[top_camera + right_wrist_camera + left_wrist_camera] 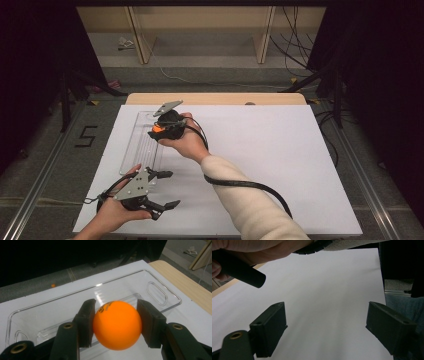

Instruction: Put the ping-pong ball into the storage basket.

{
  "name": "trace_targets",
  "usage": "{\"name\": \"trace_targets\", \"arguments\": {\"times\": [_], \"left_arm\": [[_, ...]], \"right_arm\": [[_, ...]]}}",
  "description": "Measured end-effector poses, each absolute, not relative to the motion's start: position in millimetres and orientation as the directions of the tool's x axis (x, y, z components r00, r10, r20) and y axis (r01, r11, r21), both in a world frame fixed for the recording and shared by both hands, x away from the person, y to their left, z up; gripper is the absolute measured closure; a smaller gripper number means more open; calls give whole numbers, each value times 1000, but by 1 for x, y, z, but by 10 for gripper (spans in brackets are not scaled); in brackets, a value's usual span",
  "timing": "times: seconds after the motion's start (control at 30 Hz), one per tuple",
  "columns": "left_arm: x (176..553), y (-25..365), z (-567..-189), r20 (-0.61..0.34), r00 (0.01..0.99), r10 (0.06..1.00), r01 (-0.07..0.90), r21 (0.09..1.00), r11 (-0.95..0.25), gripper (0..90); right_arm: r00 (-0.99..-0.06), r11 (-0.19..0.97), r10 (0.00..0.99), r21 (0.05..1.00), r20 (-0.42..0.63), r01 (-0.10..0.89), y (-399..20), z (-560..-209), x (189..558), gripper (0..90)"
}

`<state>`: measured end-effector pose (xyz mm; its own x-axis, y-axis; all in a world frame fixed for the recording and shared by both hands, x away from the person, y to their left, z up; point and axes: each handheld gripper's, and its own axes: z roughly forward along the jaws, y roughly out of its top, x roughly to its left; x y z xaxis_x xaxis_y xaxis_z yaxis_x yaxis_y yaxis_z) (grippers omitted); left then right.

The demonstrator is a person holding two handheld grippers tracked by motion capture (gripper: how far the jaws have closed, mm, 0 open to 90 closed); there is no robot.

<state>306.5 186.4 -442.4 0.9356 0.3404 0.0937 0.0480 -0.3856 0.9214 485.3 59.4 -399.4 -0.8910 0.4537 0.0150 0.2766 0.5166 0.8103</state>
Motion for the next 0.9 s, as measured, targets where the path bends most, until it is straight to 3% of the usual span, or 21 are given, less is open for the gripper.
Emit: {"name": "trace_targets", "arguments": {"times": [0.9], "left_arm": [[306,186,-443,99,938,331,42,919,-393,160]], "right_arm": [[-901,531,433,804,11,265,74,-403,487,513]]}}
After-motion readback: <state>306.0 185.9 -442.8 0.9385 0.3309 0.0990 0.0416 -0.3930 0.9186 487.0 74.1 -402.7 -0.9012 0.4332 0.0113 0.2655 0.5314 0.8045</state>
